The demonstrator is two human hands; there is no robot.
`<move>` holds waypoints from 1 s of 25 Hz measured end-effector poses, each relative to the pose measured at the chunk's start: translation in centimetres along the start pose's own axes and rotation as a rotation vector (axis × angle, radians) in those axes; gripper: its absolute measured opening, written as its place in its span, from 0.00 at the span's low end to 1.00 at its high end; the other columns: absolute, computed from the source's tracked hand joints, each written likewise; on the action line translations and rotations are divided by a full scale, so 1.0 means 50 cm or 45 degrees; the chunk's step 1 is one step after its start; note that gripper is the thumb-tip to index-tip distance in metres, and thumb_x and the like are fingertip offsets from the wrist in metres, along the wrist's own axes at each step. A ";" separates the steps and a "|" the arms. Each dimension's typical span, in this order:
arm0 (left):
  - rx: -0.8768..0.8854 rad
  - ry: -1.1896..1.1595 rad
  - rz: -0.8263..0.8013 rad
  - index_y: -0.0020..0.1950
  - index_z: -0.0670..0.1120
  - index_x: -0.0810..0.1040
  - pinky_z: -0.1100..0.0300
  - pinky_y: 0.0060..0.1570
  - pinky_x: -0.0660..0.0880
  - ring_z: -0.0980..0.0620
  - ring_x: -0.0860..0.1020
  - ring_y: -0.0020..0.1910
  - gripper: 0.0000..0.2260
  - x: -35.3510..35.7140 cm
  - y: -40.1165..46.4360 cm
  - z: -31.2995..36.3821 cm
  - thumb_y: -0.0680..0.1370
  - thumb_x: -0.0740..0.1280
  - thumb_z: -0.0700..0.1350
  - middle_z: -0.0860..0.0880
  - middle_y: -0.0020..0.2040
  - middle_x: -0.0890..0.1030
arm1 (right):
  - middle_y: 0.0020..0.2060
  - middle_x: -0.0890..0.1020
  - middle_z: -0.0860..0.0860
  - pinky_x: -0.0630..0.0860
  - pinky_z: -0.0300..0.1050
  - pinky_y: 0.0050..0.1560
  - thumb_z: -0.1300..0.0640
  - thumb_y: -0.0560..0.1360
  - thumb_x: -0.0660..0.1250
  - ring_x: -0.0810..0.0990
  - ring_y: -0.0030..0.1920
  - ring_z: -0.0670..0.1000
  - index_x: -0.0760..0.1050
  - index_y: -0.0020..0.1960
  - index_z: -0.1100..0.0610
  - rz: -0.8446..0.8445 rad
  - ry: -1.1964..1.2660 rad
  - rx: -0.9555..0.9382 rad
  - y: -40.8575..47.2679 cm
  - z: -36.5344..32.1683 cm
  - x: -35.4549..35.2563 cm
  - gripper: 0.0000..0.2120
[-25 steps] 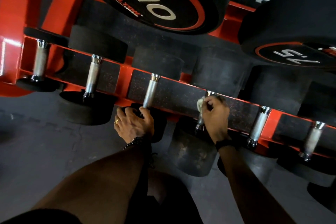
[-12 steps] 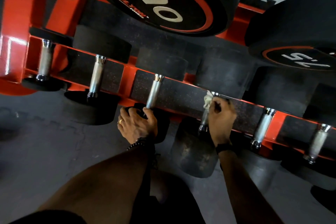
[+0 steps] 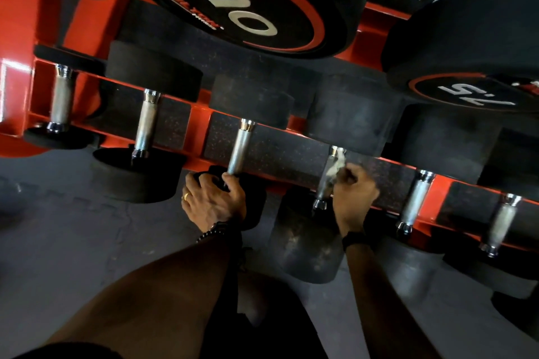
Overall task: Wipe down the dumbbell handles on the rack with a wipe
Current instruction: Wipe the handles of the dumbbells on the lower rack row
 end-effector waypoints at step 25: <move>-0.011 0.006 0.011 0.46 0.41 0.80 0.40 0.60 0.69 0.36 0.75 0.57 0.26 -0.002 -0.002 0.005 0.73 0.55 0.62 0.39 0.58 0.78 | 0.44 0.83 0.53 0.77 0.39 0.48 0.69 0.64 0.74 0.81 0.42 0.46 0.77 0.48 0.58 -0.422 0.576 0.428 0.009 0.001 0.087 0.16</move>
Point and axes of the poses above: each hand's wrist, its own y-axis towards the middle knuckle, its own x-axis out of the palm, z = x × y, the point moved 8 cm from there along y, towards the middle knuckle
